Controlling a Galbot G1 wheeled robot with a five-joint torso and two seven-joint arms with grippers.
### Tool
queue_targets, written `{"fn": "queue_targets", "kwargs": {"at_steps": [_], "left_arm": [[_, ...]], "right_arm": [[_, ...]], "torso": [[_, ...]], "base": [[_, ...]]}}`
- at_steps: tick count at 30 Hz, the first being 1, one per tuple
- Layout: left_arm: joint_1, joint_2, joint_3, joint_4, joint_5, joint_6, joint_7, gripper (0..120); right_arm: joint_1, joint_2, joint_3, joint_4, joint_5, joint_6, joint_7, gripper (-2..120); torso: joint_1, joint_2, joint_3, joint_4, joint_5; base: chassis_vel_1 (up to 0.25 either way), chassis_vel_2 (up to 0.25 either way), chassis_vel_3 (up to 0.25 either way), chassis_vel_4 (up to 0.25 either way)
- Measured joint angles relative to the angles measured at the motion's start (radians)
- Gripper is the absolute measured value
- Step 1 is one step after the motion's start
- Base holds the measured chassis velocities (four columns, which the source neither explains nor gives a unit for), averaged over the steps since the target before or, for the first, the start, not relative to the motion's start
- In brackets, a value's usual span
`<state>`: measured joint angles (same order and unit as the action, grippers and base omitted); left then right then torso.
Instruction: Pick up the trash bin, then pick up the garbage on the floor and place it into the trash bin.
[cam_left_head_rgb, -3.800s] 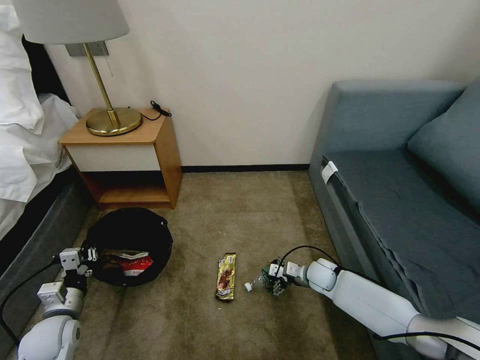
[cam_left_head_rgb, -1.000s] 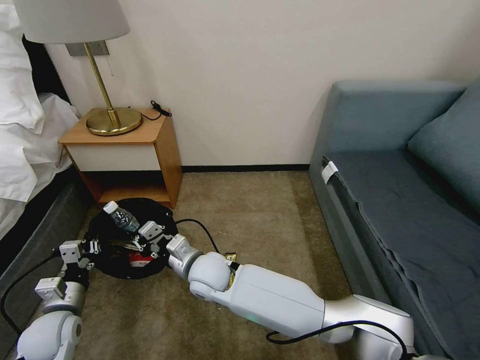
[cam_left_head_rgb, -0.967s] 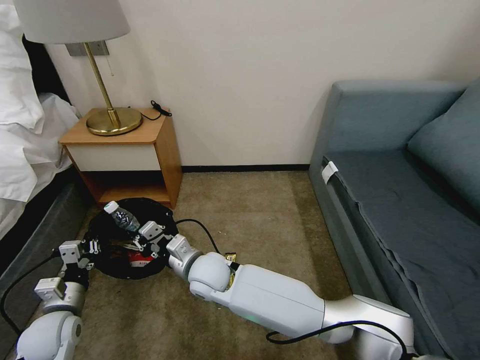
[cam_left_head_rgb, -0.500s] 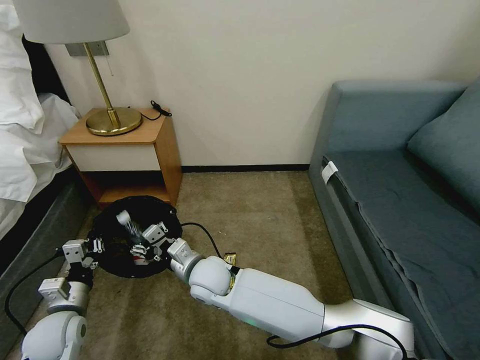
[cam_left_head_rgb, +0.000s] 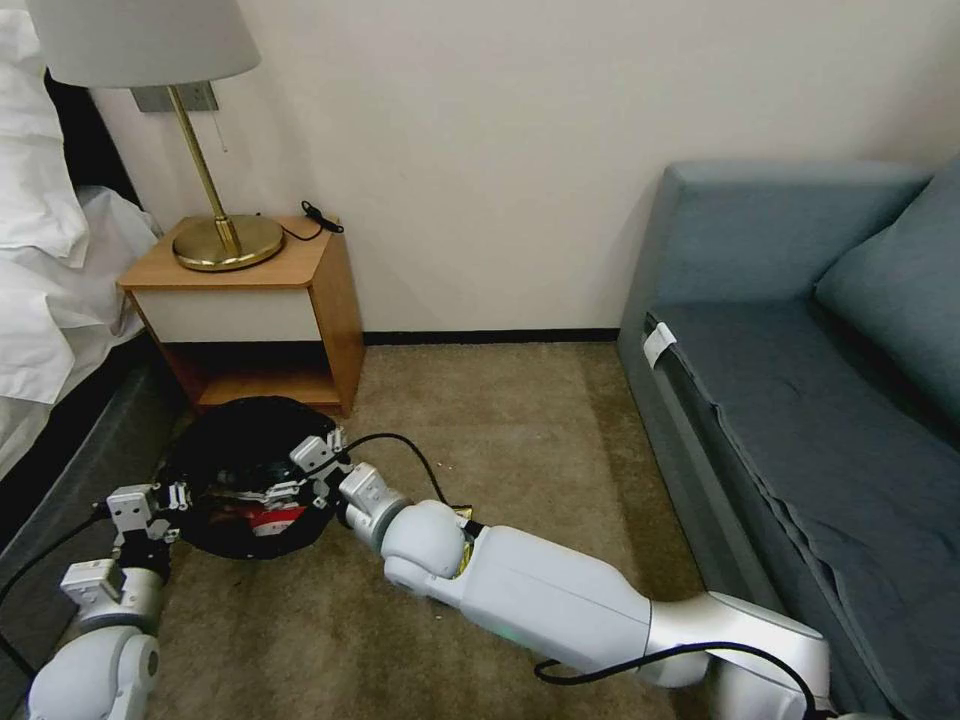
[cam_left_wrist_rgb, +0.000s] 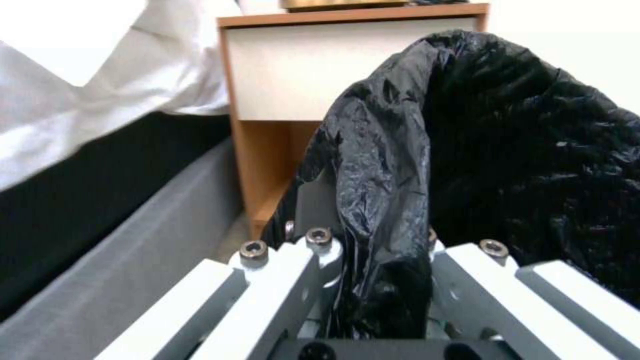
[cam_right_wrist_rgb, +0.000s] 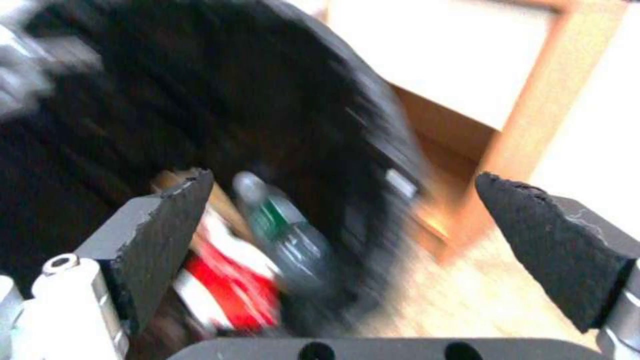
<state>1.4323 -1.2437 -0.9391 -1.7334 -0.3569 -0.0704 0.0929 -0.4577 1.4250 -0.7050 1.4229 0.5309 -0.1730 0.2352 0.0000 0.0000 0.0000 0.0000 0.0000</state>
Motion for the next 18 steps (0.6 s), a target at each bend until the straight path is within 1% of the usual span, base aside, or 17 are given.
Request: {"fn": "queue_targets", "kwargs": {"at_steps": [2, 3, 5, 6, 8, 10, 11, 12, 15, 18], "left_arm": [[-0.012, 0.023, -0.025, 0.018, -0.018, 0.014, -0.004, 4], [-0.012, 0.023, -0.025, 0.018, -0.018, 0.014, -0.004, 4], [-0.018, 0.037, -0.04, 0.021, -0.038, 0.029, -0.01, 4], [-0.018, 0.037, -0.04, 0.021, -0.038, 0.029, -0.01, 4], [-0.021, 0.042, -0.053, 0.021, -0.053, 0.036, -0.012, 4], [-0.022, 0.042, -0.055, 0.021, -0.055, 0.037, -0.012, 4], [-0.023, 0.042, -0.061, 0.028, -0.057, 0.035, -0.013, 4], [-0.023, 0.042, -0.061, 0.028, -0.057, 0.035, -0.013, 4], [-0.023, 0.042, -0.065, 0.054, -0.053, 0.023, -0.007, 4], [-0.025, 0.045, -0.065, 0.069, -0.05, 0.02, -0.002, 4]], "right_arm": [[-0.006, -0.016, 0.028, -0.047, -0.002, -0.02, -0.001, 100], [-0.006, -0.016, 0.028, -0.047, -0.002, -0.02, -0.001, 100], [-0.008, -0.025, 0.052, -0.103, -0.001, -0.023, -0.003, 100], [-0.008, -0.025, 0.052, -0.103, -0.001, -0.023, -0.003, 100], [-0.006, -0.028, 0.067, -0.171, 0.002, -0.024, -0.01, 100], [-0.006, -0.028, 0.071, -0.19, 0.001, -0.023, -0.013, 100], [-0.007, -0.025, 0.082, -0.241, -0.006, -0.02, -0.019, 100], [-0.007, -0.025, 0.082, -0.241, -0.006, -0.02, -0.019, 100], [-0.024, -0.018, 0.108, -0.327, -0.031, -0.011, -0.025, 100], [-0.04, -0.021, 0.117, -0.358, -0.043, -0.011, -0.027, 100]], "torso": [[0.0, 0.0, 0.0, 0.0, 0.0001], [0.0, 0.0, 0.0, 0.0, 0.0001], [0.0, 0.0, 0.0, -0.0001, 0.0001], [0.0, 0.0, 0.0, -0.0001, 0.0001], [0.0, 0.0, 0.0, -0.0001, 0.0001], [0.0, 0.0, 0.0, -0.0001, 0.0], [0.0, 0.0, 0.0, -0.0001, 0.0001], [0.0, 0.0, 0.0, -0.0001, 0.0001], [0.0, 0.0, 0.0, 0.0001, 0.0], [0.0, 0.0, 0.0, 0.0001, 0.0]], "base": [[0.0, 0.0, 0.0, 0.0], [0.0, 0.0, 0.0, 0.0], [0.0, 0.0, 0.0, 0.0], [0.0, 0.0, 0.0, 0.0], [0.0, 0.0, 0.0, 0.0], [0.0, 0.0, 0.0, 0.0], [0.0, 0.0, 0.0, 0.0], [0.0, 0.0, 0.0, 0.0], [0.0, 0.0, 0.0, 0.0], [0.0, 0.0, 0.0, 0.0]]}}
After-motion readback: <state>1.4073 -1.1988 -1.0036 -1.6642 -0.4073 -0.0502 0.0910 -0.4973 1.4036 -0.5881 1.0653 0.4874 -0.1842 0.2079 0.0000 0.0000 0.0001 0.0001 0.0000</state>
